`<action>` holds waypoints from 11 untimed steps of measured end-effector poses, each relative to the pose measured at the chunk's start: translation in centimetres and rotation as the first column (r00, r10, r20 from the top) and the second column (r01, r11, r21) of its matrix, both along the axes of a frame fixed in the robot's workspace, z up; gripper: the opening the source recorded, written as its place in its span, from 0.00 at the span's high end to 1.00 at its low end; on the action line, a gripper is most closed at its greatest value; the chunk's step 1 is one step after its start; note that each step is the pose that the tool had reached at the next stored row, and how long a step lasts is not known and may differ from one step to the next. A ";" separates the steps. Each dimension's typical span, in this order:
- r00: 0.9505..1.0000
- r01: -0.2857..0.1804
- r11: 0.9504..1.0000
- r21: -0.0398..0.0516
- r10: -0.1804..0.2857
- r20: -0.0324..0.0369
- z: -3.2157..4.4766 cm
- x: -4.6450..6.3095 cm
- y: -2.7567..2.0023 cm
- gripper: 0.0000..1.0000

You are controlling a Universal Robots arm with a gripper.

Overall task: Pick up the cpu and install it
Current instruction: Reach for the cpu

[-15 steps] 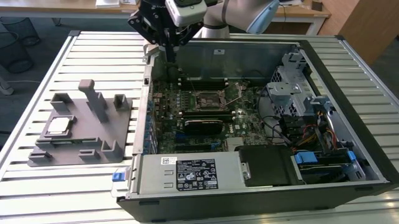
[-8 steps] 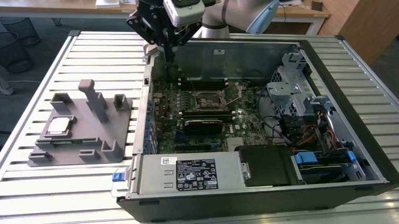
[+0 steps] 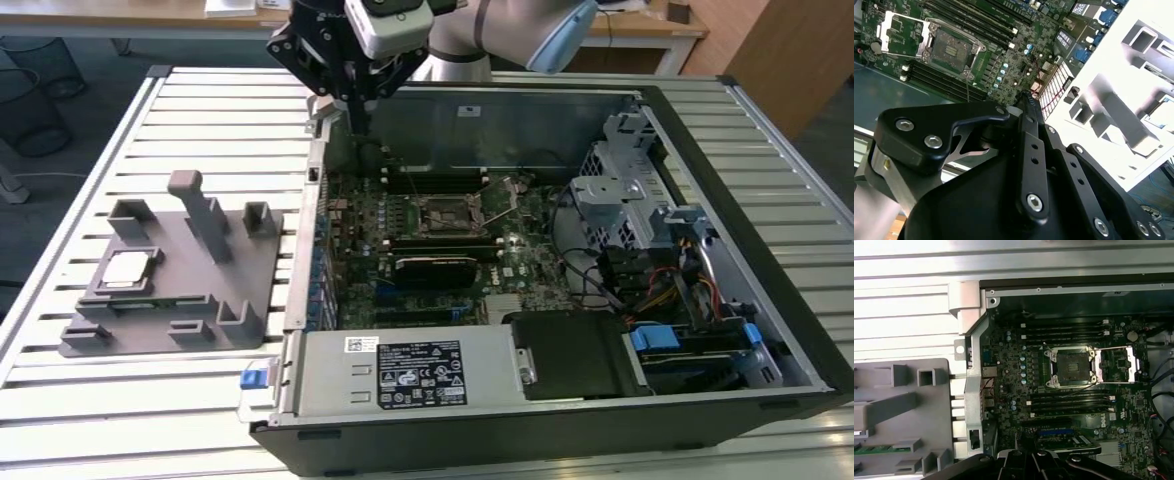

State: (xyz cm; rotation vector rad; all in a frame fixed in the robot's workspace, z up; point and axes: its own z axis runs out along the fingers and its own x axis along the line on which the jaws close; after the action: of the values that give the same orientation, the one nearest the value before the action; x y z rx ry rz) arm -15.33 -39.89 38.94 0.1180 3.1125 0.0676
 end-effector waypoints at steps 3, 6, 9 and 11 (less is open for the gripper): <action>1.000 0.000 1.000 0.000 0.000 0.000 -0.02 -0.1 0.00 0.89; 1.000 0.000 1.000 0.000 0.000 0.000 -0.04 -0.2 0.00 0.89; 1.000 0.000 1.000 0.000 0.000 0.000 -0.06 -0.3 0.00 0.89; 1.000 0.000 1.000 0.000 0.000 0.000 -0.08 -0.4 0.00 0.89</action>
State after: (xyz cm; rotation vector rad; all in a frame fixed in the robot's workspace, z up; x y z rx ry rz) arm -15.75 -39.89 38.86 0.1180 3.1125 0.0677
